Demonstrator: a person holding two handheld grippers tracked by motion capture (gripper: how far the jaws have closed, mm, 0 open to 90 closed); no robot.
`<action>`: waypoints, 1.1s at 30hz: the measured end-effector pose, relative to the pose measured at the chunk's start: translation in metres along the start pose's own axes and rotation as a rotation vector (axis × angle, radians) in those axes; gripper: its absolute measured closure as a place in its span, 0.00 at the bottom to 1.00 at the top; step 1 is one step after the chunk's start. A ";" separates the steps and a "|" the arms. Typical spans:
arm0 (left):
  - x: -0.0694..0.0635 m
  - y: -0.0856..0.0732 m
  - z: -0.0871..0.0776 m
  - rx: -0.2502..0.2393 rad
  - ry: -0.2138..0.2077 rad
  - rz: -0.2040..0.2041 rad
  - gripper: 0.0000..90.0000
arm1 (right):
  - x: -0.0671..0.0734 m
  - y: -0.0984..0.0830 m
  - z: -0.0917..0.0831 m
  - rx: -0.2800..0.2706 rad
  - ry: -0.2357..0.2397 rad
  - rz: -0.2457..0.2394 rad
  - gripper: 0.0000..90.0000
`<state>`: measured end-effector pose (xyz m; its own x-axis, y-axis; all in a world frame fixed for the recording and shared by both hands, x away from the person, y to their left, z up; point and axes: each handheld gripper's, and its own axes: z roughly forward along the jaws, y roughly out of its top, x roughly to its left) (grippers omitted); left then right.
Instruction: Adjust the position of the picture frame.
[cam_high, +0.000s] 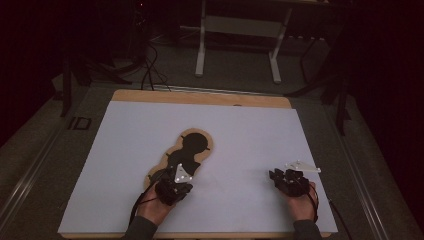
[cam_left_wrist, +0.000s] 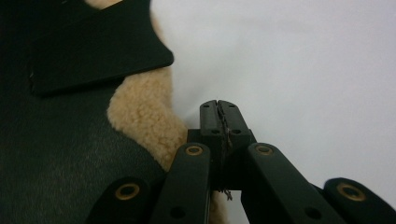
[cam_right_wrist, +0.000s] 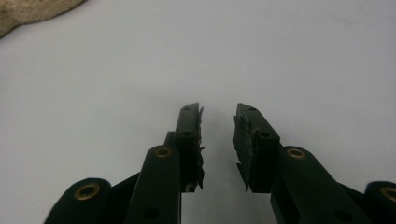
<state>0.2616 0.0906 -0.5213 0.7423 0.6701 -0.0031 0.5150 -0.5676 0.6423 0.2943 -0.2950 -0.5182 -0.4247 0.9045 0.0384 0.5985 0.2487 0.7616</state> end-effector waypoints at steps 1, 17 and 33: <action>0.004 -0.005 -0.003 -0.007 0.003 -0.016 1.00 | 0.000 0.000 0.000 0.003 -0.002 -0.001 0.79; 0.023 -0.028 -0.019 -0.012 0.052 -0.061 1.00 | 0.006 0.001 0.002 0.004 0.012 -0.014 0.79; 0.056 -0.046 -0.035 -0.006 0.136 -0.167 1.00 | 0.008 0.001 0.002 0.007 0.019 -0.020 0.79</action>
<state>0.2644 0.1705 -0.5243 0.5820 0.8131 -0.0065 0.6232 -0.4409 0.6459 0.2932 -0.2867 -0.5185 -0.4497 0.8925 0.0354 0.5942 0.2694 0.7578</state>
